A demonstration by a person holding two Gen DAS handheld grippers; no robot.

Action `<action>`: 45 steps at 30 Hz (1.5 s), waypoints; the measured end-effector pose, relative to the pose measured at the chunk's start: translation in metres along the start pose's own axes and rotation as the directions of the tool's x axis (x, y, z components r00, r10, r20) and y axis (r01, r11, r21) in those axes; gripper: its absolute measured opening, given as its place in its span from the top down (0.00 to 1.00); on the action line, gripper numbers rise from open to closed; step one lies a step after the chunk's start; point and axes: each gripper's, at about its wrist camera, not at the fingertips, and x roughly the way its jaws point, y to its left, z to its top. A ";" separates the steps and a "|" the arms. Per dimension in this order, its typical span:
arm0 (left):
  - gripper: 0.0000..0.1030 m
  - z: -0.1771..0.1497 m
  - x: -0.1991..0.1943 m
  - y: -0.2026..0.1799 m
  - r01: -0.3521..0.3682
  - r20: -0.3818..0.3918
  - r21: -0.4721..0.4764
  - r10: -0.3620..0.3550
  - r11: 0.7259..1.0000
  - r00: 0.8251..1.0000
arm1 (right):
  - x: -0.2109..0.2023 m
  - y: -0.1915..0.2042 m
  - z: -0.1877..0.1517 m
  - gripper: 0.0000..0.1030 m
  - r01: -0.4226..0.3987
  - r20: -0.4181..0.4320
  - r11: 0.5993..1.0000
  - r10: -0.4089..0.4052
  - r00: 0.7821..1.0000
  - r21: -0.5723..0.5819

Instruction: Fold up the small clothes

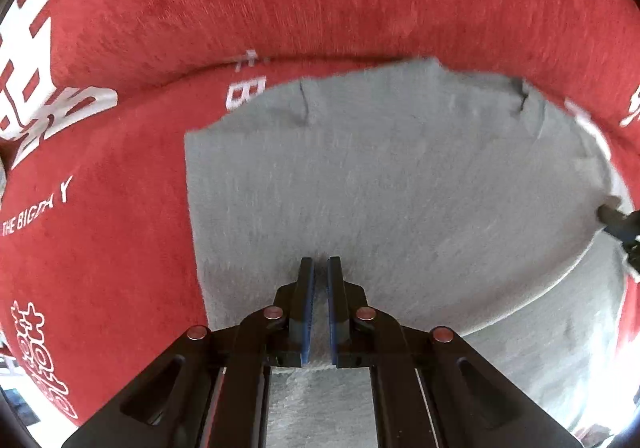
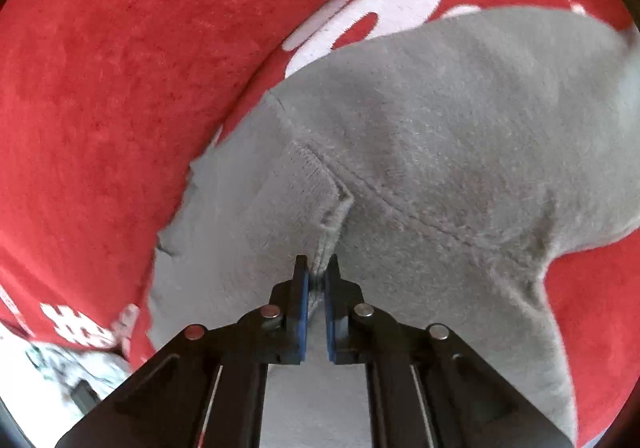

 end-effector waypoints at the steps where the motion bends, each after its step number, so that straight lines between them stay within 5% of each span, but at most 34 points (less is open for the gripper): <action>1: 0.93 -0.003 0.000 -0.001 -0.003 0.014 0.008 0.002 1.000 1.000 | 0.001 -0.003 -0.004 0.93 0.010 -0.002 1.000 -0.010 1.000 -0.012; 8: 0.93 -0.003 -0.003 -0.007 -0.037 0.002 0.026 0.037 0.999 0.999 | -0.007 -0.011 -0.008 0.91 0.003 -0.001 1.000 -0.003 1.000 -0.031; 14: 0.93 -0.003 -0.005 -0.008 -0.052 -0.026 0.004 0.052 0.999 0.998 | -0.030 -0.008 -0.008 0.60 0.164 0.039 0.982 -0.161 0.986 -0.094; 29: 0.93 -0.013 -0.020 -0.033 -0.087 -0.063 0.031 0.089 0.996 0.994 | -0.052 -0.030 -0.046 0.39 0.131 -0.051 0.986 -0.137 0.989 -0.105; 41: 0.93 -0.022 -0.035 -0.075 0.000 -0.058 0.078 0.004 0.997 0.998 | -0.058 -0.035 -0.057 0.31 0.043 -0.091 0.990 -0.056 0.994 -0.133; 42: 0.82 -0.023 -0.035 -0.083 0.002 -0.066 0.080 0.003 0.997 0.998 | -0.058 -0.037 -0.057 0.31 0.039 -0.093 0.991 -0.052 0.994 -0.130; 43: 0.28 -0.024 -0.034 -0.088 0.009 -0.077 0.080 -0.003 0.997 0.997 | -0.059 -0.039 -0.057 0.31 0.037 -0.096 0.991 -0.049 0.994 -0.127; 44: 0.00 -0.024 -0.033 -0.091 0.001 -0.085 0.075 0.006 0.997 0.996 | -0.059 -0.040 -0.057 0.30 0.034 -0.098 0.992 -0.046 0.994 -0.124; 45: 0.02 -0.024 -0.035 -0.094 -0.025 -0.070 0.073 0.030 0.997 0.997 | -0.059 -0.042 -0.057 0.27 0.030 -0.101 0.992 -0.043 0.994 -0.120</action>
